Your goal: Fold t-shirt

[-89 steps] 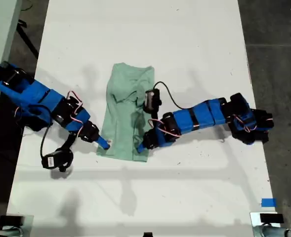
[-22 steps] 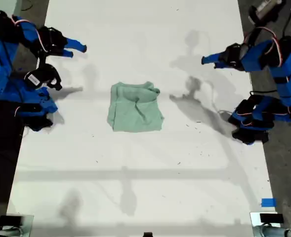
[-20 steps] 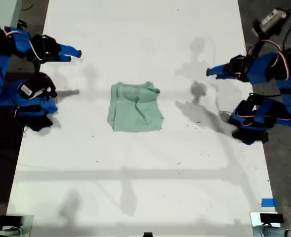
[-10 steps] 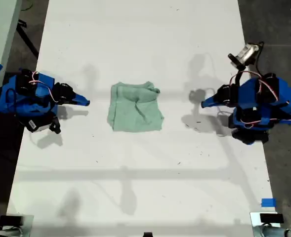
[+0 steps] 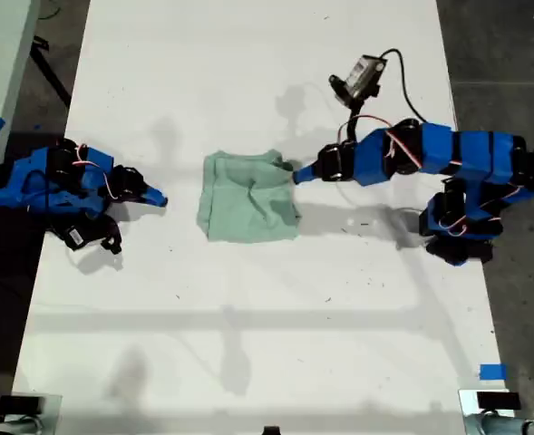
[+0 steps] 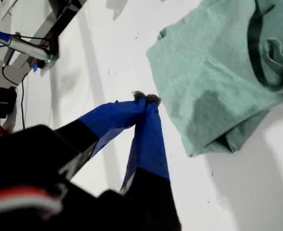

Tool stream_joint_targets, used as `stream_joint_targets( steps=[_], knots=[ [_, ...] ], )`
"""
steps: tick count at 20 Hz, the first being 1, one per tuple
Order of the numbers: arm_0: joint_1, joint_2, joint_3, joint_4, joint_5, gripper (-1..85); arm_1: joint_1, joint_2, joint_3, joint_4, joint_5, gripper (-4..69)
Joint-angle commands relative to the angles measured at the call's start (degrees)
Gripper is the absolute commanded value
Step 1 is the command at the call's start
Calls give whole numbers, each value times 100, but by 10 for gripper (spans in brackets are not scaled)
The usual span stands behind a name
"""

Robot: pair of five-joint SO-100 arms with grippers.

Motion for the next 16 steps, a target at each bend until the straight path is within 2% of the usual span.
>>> stream_joint_targets(
  steps=[1,5,9,12,16],
  knots=[
    [-70,18,-44,44,-62,27,-193,-1248,-1204,-633,-229,-13],
    [-123,18,-35,62,-35,35,-246,-2979,-2118,-1037,-422,-13],
    [-35,18,-26,97,-53,37,88,-3472,-2347,-870,-826,-13],
    [-35,18,-26,97,-35,37,633,-3595,-2048,-826,-1213,-13],
    [-44,18,-26,123,-62,58,1811,-3762,-1591,-1125,-1969,-13]
  ],
)
